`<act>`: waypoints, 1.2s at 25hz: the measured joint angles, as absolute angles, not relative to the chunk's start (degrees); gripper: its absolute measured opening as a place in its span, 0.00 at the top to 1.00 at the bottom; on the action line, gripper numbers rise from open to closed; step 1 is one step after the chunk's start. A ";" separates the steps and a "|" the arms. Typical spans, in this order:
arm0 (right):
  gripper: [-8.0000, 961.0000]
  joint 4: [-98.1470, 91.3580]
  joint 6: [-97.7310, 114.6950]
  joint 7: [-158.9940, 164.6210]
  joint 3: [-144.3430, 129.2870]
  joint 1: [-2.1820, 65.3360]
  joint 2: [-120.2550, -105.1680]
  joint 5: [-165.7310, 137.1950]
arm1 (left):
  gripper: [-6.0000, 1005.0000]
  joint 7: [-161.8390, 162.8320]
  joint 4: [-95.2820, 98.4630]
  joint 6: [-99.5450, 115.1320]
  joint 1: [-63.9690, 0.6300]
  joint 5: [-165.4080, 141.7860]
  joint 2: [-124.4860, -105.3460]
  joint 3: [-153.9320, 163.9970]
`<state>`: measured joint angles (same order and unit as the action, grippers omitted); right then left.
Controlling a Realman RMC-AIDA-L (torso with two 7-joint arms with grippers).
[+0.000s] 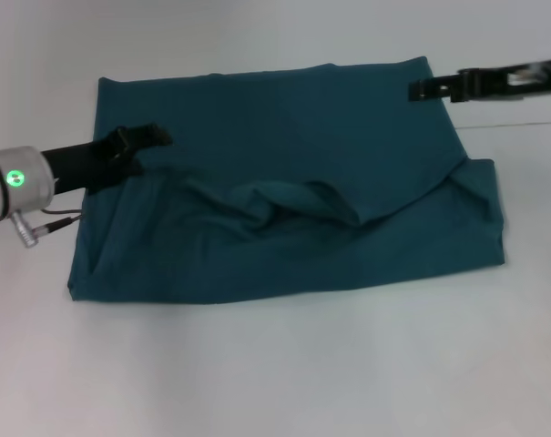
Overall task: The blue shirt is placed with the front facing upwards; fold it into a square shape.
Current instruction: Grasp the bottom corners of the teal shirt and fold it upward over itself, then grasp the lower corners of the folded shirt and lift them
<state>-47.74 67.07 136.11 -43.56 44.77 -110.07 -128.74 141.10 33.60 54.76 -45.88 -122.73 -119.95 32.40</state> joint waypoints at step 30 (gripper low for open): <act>0.05 -37.01 99.18 110.68 -34.20 19.77 -110.73 -106.44 | 0.27 114.90 37.25 64.19 -27.53 -116.71 -120.38 32.50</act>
<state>-37.01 99.18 110.68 -34.20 19.77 -110.73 -106.44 114.90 37.25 64.19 -27.53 -116.71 -120.38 32.50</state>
